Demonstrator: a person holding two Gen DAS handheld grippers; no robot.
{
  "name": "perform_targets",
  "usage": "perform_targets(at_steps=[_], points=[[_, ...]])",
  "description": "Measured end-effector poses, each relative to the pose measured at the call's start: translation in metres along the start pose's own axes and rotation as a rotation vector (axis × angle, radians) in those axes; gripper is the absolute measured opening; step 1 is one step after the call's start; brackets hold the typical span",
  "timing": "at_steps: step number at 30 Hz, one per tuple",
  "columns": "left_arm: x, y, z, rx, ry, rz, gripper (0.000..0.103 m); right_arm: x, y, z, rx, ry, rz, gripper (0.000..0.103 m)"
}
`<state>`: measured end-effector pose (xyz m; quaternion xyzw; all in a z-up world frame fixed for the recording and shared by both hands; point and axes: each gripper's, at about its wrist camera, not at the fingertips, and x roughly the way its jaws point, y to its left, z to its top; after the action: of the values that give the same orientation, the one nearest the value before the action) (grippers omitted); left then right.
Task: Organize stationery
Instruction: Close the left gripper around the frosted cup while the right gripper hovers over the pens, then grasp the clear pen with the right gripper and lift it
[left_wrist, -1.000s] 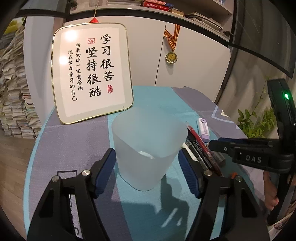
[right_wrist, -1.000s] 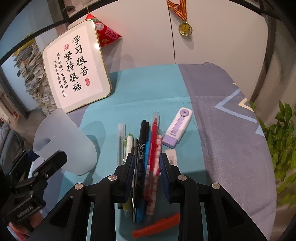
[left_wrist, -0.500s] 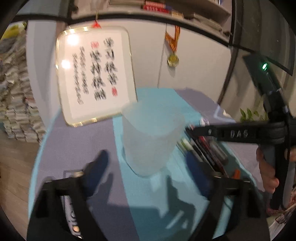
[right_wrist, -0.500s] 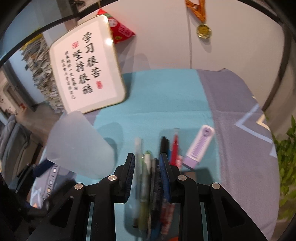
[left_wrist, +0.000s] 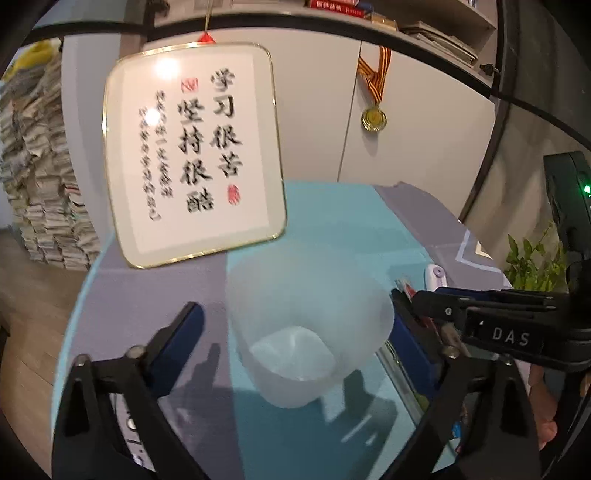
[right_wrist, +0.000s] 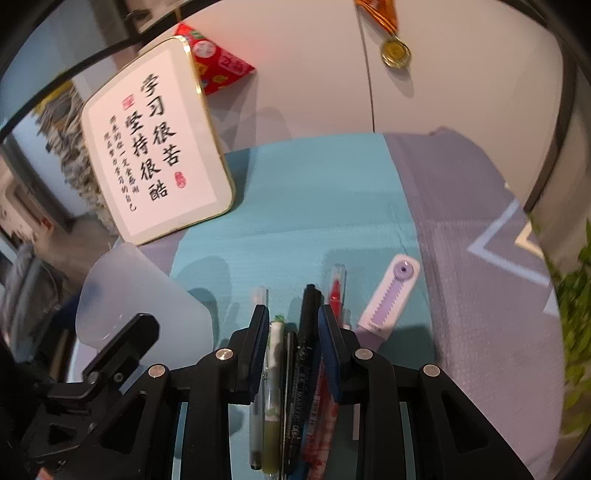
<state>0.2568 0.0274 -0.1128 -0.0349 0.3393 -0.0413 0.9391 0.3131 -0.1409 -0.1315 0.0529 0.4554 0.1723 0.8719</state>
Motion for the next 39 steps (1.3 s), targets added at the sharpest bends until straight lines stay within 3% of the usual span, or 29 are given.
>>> perform_targets(at_steps=[2, 7, 10, 15, 17, 24, 25, 26, 28, 31, 39], points=[[0.003, 0.001, -0.001, 0.010, 0.020, 0.003, 0.074, 0.001, -0.001, 0.000, 0.012, 0.002, 0.003, 0.029], [-0.014, 0.011, -0.013, 0.066, 0.001, 0.035, 0.074, 0.000, 0.014, 0.000, -0.048, 0.002, 0.019, 0.029], [-0.029, 0.019, -0.025, 0.096, -0.003, 0.010, 0.074, 0.003, 0.034, 0.002, -0.149, 0.014, 0.020, 0.028], [-0.039, 0.025, -0.035, 0.127, -0.020, -0.030, 0.074, 0.030, 0.063, 0.010, -0.273, 0.053, -0.078, 0.031], [-0.038, 0.024, -0.037, 0.128, -0.040, -0.058, 0.074, 0.043, 0.065, 0.013, -0.279, 0.090, -0.115, 0.038], [-0.039, 0.017, -0.040, 0.168, -0.075, -0.030, 0.074, 0.068, 0.063, 0.017, -0.267, 0.147, -0.129, 0.038], [-0.040, 0.018, -0.041, 0.167, -0.079, -0.032, 0.074, 0.069, 0.065, 0.018, -0.276, 0.131, -0.138, 0.033], [-0.040, 0.019, -0.041, 0.164, -0.080, -0.035, 0.074, 0.070, 0.066, 0.018, -0.279, 0.132, -0.137, 0.017], [-0.039, 0.023, -0.040, 0.147, -0.077, -0.041, 0.074, 0.068, 0.067, 0.018, -0.262, 0.142, -0.109, 0.013], [-0.039, 0.024, -0.040, 0.140, -0.077, -0.045, 0.074, 0.043, 0.068, 0.019, -0.221, 0.086, -0.060, 0.013], [-0.040, 0.019, -0.043, 0.163, -0.099, -0.028, 0.074, -0.076, 0.081, 0.019, -0.169, -0.197, 0.071, 0.013]])
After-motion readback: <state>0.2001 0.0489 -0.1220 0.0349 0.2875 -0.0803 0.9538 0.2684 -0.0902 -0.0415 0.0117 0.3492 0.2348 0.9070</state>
